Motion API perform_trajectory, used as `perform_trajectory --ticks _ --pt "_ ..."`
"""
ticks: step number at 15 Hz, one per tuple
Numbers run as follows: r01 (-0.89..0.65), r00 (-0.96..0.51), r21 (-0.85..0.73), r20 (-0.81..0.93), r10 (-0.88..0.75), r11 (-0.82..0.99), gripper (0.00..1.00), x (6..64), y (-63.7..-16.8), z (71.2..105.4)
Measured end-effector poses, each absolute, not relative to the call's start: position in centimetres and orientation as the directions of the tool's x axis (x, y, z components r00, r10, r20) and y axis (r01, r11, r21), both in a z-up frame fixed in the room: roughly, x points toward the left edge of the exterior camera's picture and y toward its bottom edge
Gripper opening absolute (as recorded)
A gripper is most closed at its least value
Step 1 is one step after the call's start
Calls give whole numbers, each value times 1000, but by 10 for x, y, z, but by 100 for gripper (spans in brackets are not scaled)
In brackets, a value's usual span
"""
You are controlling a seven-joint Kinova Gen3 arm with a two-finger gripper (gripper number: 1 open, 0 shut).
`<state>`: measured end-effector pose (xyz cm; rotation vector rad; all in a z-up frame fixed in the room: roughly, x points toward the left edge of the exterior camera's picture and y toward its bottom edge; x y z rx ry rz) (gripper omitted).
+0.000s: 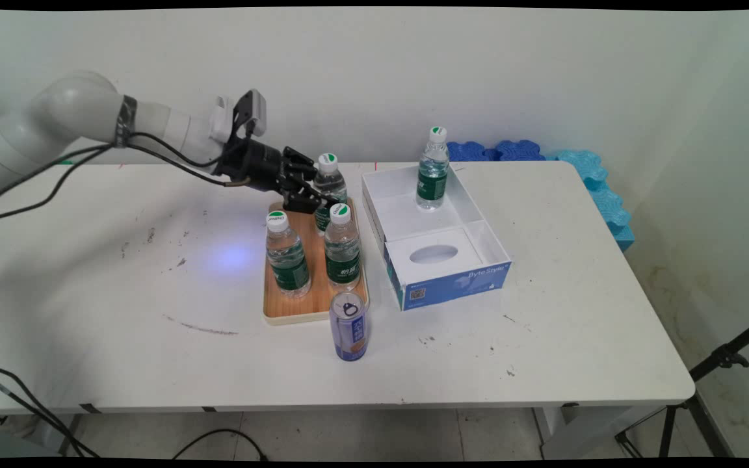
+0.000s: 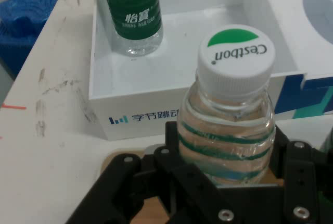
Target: Place the picked object on the tray
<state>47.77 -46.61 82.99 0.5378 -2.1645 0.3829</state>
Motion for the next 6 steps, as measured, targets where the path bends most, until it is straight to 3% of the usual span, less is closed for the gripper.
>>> perform_trajectory --ticks 3,4,6 --pt "-521 -533 -78 807 -252 850 0 473 -468 817" --pt "-526 -530 -77 809 -255 847 100 472 -469 814" --pt "-534 -526 -76 809 -261 842 100 471 -470 808"
